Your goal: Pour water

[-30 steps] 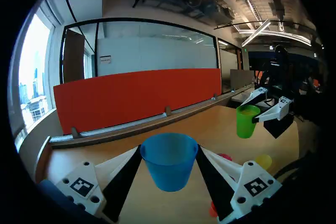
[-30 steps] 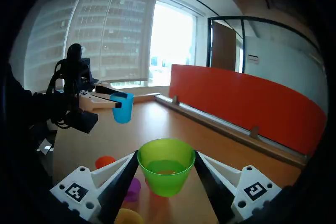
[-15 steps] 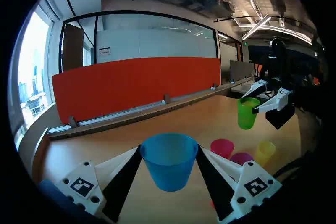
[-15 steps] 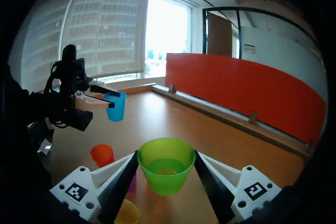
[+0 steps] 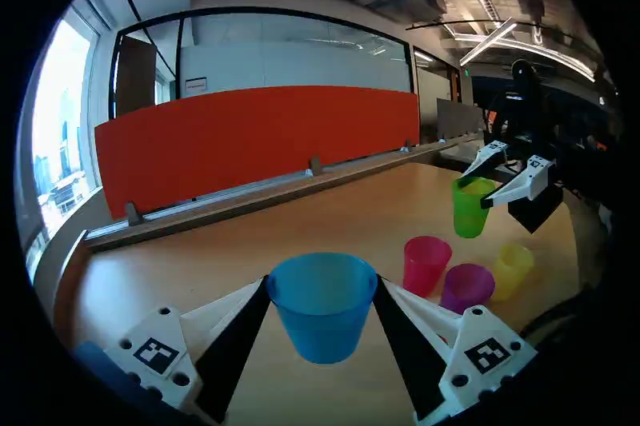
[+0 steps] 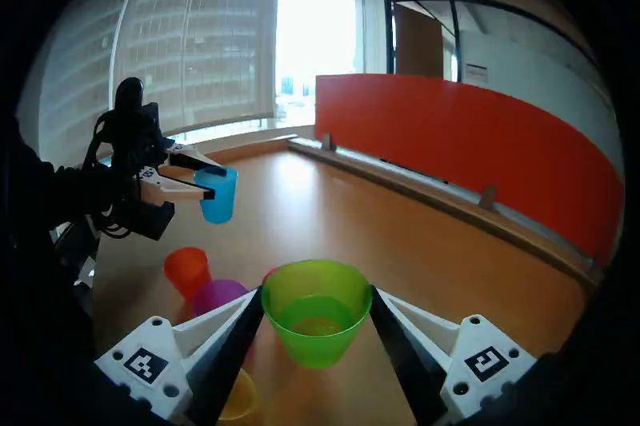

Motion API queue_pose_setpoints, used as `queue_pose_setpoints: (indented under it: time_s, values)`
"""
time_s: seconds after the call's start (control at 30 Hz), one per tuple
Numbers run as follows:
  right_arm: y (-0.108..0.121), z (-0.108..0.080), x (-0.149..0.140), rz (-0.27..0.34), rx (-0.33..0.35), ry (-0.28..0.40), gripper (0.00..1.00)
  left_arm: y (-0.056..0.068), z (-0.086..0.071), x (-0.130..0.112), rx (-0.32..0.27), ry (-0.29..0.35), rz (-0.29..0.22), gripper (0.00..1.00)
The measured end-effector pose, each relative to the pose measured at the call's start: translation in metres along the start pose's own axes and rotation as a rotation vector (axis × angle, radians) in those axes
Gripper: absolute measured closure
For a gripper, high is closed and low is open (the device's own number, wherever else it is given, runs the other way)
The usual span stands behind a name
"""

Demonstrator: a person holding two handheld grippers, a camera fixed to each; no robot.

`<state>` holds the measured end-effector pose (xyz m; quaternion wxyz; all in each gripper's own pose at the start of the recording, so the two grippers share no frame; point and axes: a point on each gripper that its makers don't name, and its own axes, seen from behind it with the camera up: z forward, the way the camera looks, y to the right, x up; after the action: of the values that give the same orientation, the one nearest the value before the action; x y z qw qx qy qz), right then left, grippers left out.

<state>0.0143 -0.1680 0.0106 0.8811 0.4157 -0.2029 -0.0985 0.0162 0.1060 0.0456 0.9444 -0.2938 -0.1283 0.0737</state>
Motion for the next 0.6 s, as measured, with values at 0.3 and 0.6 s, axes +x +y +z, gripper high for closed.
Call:
queue_pose_setpoints:
  time_s: [0.3, 0.6]
  values:
    - [0.004, 0.011, -0.022, 0.009, 0.004, -0.046, 0.06, -0.003, 0.009, -0.024, 0.003, -0.037, 0.003, 0.11]
    - [0.007, 0.018, -0.042, 0.014, 0.007, -0.089, 0.06, -0.003, 0.017, -0.046, 0.002, -0.076, 0.002, 0.11]
